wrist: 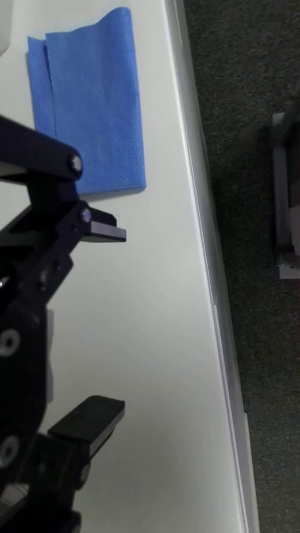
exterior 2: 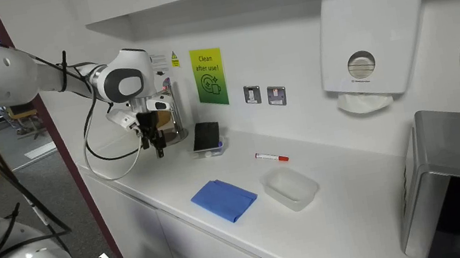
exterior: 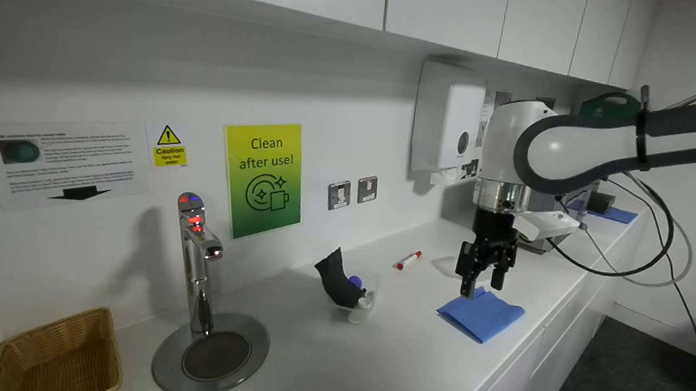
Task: Put the marker into the bowl
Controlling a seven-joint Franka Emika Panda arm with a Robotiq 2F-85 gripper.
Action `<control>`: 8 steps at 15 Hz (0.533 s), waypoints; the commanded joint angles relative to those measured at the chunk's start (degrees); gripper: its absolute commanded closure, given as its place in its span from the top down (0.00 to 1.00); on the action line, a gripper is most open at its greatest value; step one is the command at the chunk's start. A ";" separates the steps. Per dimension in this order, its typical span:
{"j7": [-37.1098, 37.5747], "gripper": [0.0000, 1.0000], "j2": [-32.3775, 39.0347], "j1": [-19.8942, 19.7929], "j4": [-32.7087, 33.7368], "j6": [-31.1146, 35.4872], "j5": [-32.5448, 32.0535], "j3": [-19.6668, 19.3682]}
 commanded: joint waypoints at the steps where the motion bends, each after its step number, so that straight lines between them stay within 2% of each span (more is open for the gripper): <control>1: 6.88 1.00 2.59 -3.36 1.24 1.38 1.50 -0.46; 8: 21.07 1.00 5.12 -9.43 1.52 4.26 0.43 -2.12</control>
